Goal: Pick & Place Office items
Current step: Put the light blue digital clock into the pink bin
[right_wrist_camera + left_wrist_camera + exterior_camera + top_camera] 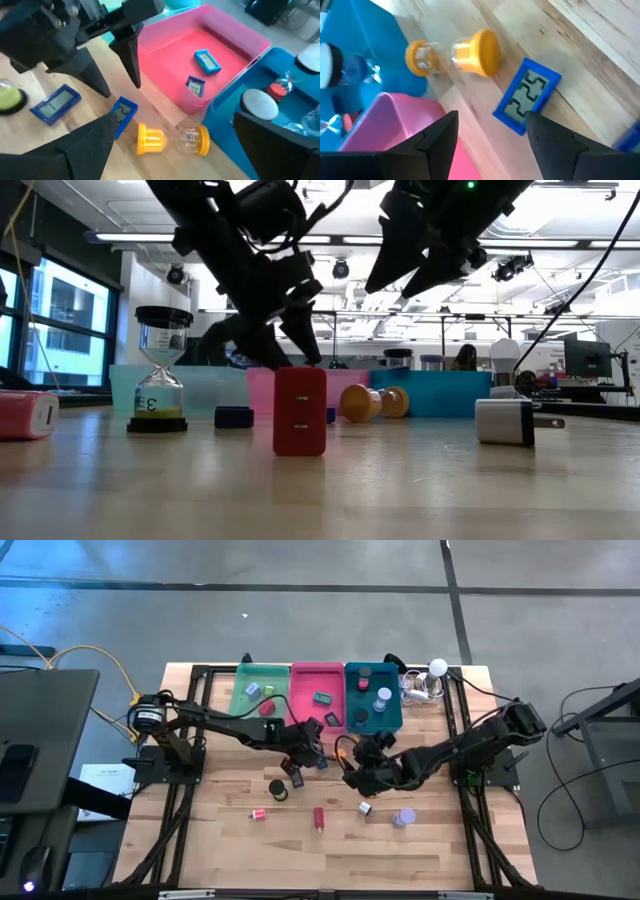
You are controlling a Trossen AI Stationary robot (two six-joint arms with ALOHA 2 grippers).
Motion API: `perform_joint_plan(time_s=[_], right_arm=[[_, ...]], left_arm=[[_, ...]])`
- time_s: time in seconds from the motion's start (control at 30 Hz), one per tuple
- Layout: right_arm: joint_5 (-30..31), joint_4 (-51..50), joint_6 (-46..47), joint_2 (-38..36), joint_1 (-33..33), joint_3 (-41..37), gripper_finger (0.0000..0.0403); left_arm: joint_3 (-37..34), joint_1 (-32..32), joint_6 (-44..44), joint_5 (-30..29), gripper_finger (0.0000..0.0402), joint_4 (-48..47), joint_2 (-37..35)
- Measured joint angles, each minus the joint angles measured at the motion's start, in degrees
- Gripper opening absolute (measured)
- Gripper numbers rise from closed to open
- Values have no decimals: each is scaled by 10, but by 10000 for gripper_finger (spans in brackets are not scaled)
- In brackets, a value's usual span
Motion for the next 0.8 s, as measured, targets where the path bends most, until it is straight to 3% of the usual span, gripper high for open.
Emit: perform_joint_plan(time_s=[0.3,0.47,0.63,0.8], right_arm=[[65,-4,2,1,22,0,389],[127,-14,2,-4,45,0,389],[172,-25,5,-16,61,0,389],[177,-26,7,-24,69,0,389]], left_arm=[[46,38,20,13,202,-39,0],[91,55,40,112,175,-133,0],[118,44,78,115,141,-129,2],[128,21,90,115,123,-86,26]])
